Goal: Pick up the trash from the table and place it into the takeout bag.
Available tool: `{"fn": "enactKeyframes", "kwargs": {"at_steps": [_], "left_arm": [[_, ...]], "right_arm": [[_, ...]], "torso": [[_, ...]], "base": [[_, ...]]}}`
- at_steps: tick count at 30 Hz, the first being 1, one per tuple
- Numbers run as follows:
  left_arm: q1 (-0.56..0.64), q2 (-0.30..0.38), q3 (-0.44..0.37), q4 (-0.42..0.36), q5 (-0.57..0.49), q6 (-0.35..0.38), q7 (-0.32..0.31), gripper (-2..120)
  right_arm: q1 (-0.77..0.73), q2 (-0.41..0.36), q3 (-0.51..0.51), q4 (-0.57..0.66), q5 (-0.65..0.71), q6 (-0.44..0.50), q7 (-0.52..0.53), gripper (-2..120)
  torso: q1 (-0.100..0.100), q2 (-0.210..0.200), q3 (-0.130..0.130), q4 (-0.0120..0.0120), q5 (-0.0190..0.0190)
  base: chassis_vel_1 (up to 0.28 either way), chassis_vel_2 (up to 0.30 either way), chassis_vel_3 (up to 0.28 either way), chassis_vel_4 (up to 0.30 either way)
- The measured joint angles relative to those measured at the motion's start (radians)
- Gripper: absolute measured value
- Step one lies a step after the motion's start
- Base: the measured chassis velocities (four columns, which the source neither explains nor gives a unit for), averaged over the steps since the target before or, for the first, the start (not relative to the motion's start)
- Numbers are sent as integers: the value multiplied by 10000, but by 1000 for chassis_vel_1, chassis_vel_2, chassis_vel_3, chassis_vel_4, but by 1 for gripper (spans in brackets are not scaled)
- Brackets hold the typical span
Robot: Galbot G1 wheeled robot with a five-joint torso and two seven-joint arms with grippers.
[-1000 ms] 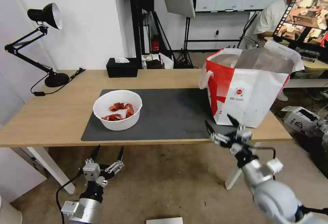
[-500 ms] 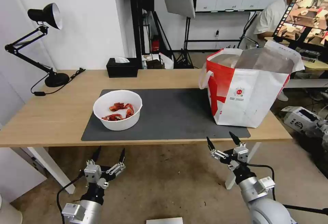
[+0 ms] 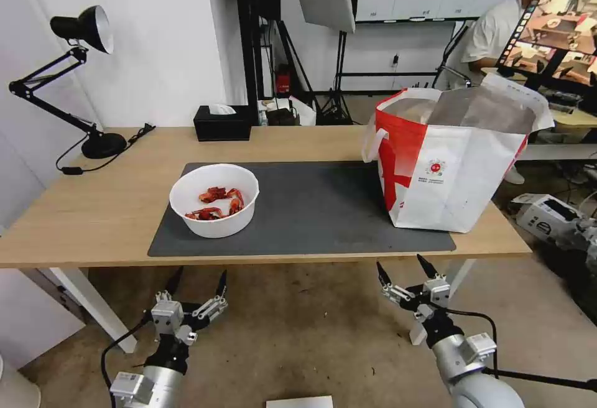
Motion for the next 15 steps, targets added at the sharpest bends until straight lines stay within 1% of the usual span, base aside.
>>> {"fn": "enactKeyframes", "kwargs": {"at_steps": [6, 9, 13, 15], "left_arm": [[-154, 136, 35, 64, -49, -9, 2, 100], [-214, 171, 68, -66, -49, -9, 0, 100], [-370, 246, 87, -180, -186, 37, -21, 100], [-573, 404, 60, -172, -398, 89, -53, 100]], "right_arm": [[4, 0, -6, 0, -1, 2, 10, 100], [8, -1, -8, 0, 0, 2, 12, 100], [12, -3, -10, 0, 0, 3, 16, 100], [13, -4, -12, 0, 0, 4, 18, 100]], "torso": [[0, 0, 0, -1, 0], [0, 0, 0, -1, -1], [0, 0, 0, -1, 0], [0, 0, 0, -1, -1]], "base": [[0, 0, 0, 0], [0, 0, 0, 0], [0, 0, 0, 0], [0, 0, 0, 0]]}}
